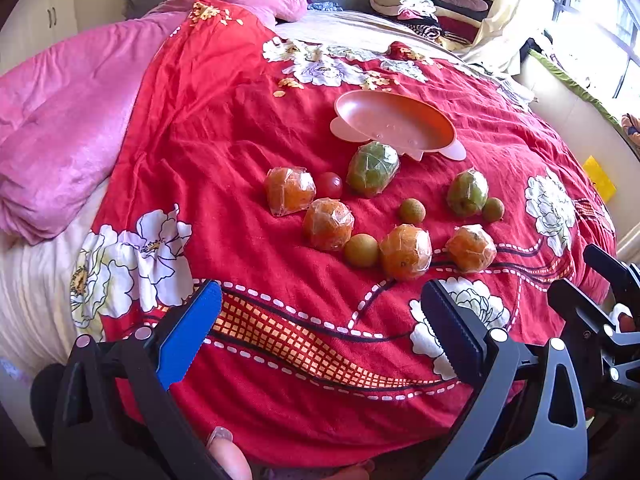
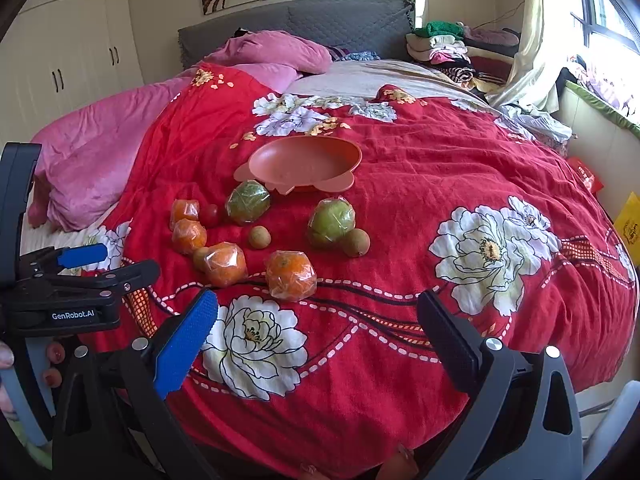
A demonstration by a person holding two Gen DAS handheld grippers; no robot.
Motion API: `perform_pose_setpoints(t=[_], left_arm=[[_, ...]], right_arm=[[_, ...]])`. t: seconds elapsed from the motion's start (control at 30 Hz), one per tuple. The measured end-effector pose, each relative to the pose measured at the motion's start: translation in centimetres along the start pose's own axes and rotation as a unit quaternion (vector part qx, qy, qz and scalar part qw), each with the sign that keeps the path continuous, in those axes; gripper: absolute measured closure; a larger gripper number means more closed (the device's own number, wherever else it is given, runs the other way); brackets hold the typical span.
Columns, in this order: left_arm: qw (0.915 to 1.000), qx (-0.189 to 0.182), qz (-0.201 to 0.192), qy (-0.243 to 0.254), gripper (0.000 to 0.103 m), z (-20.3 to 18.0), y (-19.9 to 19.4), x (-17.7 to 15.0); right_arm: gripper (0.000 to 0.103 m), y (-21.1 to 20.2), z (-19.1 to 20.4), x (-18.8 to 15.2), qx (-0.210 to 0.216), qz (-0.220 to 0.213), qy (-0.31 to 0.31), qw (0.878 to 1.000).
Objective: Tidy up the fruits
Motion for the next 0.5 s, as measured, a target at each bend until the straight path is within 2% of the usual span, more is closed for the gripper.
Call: perform_pose_setpoints(t=[0.5], left_arm=[[1.0000,-0.008,-0.002,0.002,0.009,-0.33,-0.04,-0.20]], right_arm=[[0.004,-0.18,-0.31,-0.13,-0.004,0.000,0.005,1.000]])
Point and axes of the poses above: each gripper's, at about its wrist camera, not at the fingertips, and y roughly the way its jaws point, z to its left, x to its top, the point moved 7 cm from there along y, roughly the way its jaws point, and after that the axes turned 13 degrees about z, right-handed, at the moved point
